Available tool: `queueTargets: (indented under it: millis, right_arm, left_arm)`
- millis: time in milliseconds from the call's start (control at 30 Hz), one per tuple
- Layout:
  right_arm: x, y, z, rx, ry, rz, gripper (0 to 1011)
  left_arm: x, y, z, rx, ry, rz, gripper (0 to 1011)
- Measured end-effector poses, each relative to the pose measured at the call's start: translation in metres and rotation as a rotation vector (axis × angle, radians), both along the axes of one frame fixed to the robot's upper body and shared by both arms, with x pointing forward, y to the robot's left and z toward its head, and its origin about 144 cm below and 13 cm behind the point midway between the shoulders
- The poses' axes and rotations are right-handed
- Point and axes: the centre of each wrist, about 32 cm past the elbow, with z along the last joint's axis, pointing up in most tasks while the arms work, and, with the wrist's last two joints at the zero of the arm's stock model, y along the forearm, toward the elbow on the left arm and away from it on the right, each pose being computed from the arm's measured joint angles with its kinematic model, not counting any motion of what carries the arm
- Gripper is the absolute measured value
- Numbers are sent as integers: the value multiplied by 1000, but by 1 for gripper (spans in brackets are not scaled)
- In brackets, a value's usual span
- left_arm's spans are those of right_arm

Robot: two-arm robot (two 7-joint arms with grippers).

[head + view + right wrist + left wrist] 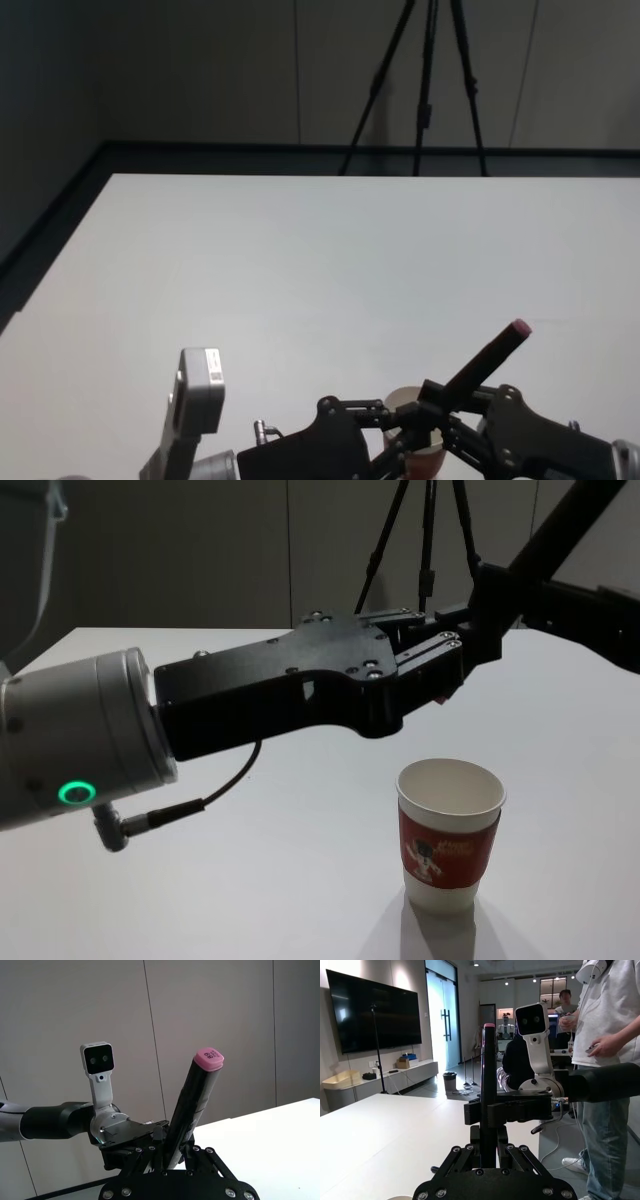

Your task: Place the pen into the pen holder.

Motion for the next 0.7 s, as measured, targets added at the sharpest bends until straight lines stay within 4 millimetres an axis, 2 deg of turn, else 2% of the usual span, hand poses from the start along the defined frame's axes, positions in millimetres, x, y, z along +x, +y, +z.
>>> queueTargets:
  millis: [367, 667, 700]
  right_arm:
    - [0, 1, 0, 2, -5, 13, 235]
    - [-1, 3, 0, 9, -7, 27, 229]
    - [-1, 3, 0, 10, -7, 27, 229]
  left_arm:
    - [0, 0, 0, 0, 0, 0, 184]
    - [0, 0, 0, -1, 0, 2, 414]
    - [0, 0, 0, -1, 0, 2, 483]
